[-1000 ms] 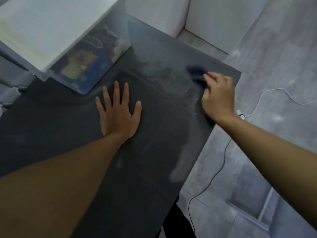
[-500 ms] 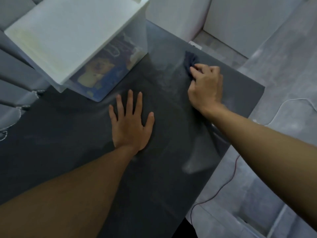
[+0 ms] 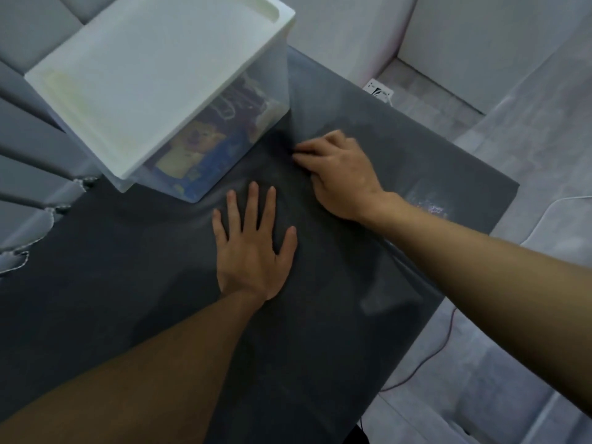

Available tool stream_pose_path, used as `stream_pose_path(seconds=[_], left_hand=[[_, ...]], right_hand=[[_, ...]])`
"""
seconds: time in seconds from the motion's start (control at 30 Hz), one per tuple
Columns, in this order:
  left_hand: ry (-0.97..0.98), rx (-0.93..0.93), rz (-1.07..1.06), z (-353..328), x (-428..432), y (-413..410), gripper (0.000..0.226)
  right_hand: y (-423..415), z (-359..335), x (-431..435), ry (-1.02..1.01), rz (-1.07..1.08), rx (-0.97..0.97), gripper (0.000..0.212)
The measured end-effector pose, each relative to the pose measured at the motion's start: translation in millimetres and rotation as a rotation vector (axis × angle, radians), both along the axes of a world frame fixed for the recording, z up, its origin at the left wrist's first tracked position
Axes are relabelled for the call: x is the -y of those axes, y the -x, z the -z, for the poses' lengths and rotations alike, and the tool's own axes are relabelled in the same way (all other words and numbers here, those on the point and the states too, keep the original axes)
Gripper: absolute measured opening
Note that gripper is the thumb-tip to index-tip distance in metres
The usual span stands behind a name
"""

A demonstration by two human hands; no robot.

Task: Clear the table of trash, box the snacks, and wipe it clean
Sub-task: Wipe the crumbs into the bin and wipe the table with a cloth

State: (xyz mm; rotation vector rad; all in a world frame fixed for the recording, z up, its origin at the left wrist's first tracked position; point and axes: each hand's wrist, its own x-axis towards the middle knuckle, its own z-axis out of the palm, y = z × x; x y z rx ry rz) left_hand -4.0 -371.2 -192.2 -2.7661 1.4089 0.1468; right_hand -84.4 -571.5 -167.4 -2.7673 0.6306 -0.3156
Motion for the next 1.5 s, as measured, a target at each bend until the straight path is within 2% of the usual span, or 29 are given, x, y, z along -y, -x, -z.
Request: stream_pose_path(seconds=[0.07,0.1,0.17,0.23,0.27,0.3,0.43,0.47,0.5,0.6,0.67,0.7,0.8,0.87,0.93,1.0,1.07,1.13,1.2,1.27,1.3,1.43,1.5], left_hand=[[-0.005,0.002,0.001,0,0,0,0.073],[-0.01,0.002,0.001,0,0,0,0.073],[-0.011,-0.003,0.006,1,0,-1,0.072],[-0.008,-0.008,0.008,2,0,-1,0.072],[-0.005,-0.008,0.008,2,0,-1,0.072],[-0.005,-0.008,0.007,2,0,-1,0.072],[-0.028,-0.004,0.005,1,0,-2,0.073],[-0.03,-0.007,0.006,0,0,-2,0.073],[-0.028,-0.01,0.006,0,0,-2,0.073],[-0.023,-0.021,0.009,0,1,-1,0.072],[-0.027,-0.015,0.011,0,1,-1,0.072],[-0.03,-0.014,0.01,0,1,-1,0.072],[-0.028,-0.017,0.01,0,0,-2,0.072],[-0.026,-0.021,0.01,-1,0,-2,0.072],[-0.025,-0.027,0.013,0,-1,-3,0.072],[-0.026,-0.031,0.014,0,0,-3,0.072],[-0.024,-0.032,0.013,0,0,-3,0.072],[-0.025,-0.033,0.011,-1,0,-3,0.072],[-0.027,-0.029,0.009,-1,-1,-3,0.072],[-0.028,-0.028,0.012,-1,-1,-3,0.072],[-0.023,-0.032,0.014,-1,-1,-3,0.072],[-0.014,-0.03,0.007,0,1,-2,0.072],[-0.019,-0.021,0.003,0,1,-1,0.073]], right_hand=[[4,-1,8,0.058,-0.134,-0.037,0.041],[1,1,18,0.097,-0.11,-0.054,0.04],[-10,4,44,0.112,0.119,-0.069,0.04],[-23,2,65,0.042,0.391,-0.092,0.04],[-28,0,67,0.019,0.444,-0.095,0.041],[-31,-1,64,0.007,0.419,-0.092,0.041],[-15,-4,35,0.054,-0.104,-0.076,0.044],[-12,-4,37,0.071,-0.146,-0.095,0.044],[-12,-3,45,0.091,-0.097,-0.105,0.044],[-26,-1,72,0.04,0.322,-0.118,0.042],[-39,-4,74,-0.033,0.445,-0.089,0.04],[-45,-7,68,-0.047,0.409,-0.085,0.04],[-44,-7,39,-0.033,0.092,-0.068,0.047],[-34,-7,38,0.001,-0.03,-0.075,0.047],[-27,-5,56,0.076,0.024,-0.085,0.045],[-19,-3,80,0.079,0.286,-0.076,0.042],[-12,-3,93,-0.03,0.54,-0.033,0.04],[-5,-4,80,-0.054,0.473,-0.013,0.042],[11,-4,57,-0.026,0.23,-0.009,0.045],[32,-3,50,-0.016,0.091,-0.034,0.046],[40,-3,56,-0.006,0.114,-0.033,0.045],[56,-3,72,-0.059,0.536,0.023,0.044],[63,-3,51,-0.047,0.44,0.032,0.044]])
